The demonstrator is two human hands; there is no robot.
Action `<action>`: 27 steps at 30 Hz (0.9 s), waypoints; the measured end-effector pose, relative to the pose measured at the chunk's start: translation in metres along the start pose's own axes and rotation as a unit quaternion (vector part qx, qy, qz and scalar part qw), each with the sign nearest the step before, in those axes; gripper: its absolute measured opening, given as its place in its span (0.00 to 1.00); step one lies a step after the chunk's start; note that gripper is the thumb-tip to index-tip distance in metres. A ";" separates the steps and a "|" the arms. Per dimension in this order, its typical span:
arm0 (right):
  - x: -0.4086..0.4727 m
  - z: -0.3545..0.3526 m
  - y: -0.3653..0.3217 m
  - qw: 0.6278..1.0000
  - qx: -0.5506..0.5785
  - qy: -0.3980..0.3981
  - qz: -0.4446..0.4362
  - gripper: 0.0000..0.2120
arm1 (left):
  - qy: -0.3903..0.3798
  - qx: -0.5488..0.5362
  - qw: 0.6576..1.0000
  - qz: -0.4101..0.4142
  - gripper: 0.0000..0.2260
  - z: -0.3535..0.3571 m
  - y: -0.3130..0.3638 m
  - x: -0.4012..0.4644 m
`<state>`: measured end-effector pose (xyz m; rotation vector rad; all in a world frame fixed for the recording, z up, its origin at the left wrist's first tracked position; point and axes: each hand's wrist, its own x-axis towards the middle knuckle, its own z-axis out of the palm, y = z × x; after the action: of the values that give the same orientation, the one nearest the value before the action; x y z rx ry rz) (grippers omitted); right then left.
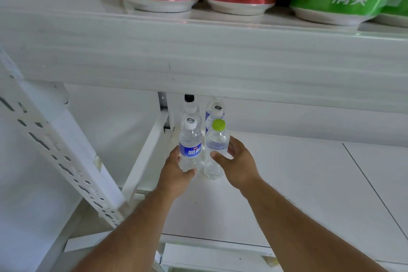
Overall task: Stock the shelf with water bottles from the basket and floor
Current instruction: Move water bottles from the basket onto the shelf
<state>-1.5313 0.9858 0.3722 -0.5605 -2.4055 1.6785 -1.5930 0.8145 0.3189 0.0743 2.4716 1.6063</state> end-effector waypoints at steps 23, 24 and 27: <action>-0.189 -0.027 0.003 0.876 -0.458 -0.143 -0.050 0.36 | -0.119 0.425 0.893 0.086 0.31 -0.029 0.032 -0.190; -0.200 -0.031 0.005 0.876 -0.456 -0.143 -0.058 0.35 | -0.115 0.416 0.898 0.082 0.31 -0.028 0.031 -0.200; -0.231 -0.043 0.020 0.878 -0.447 -0.155 -0.069 0.31 | -0.109 0.401 0.907 0.068 0.29 -0.021 0.025 -0.234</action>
<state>-1.3007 0.9401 0.3892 -0.1911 -3.2974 0.5282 -1.3688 0.7715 0.3808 0.5149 2.7921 0.4673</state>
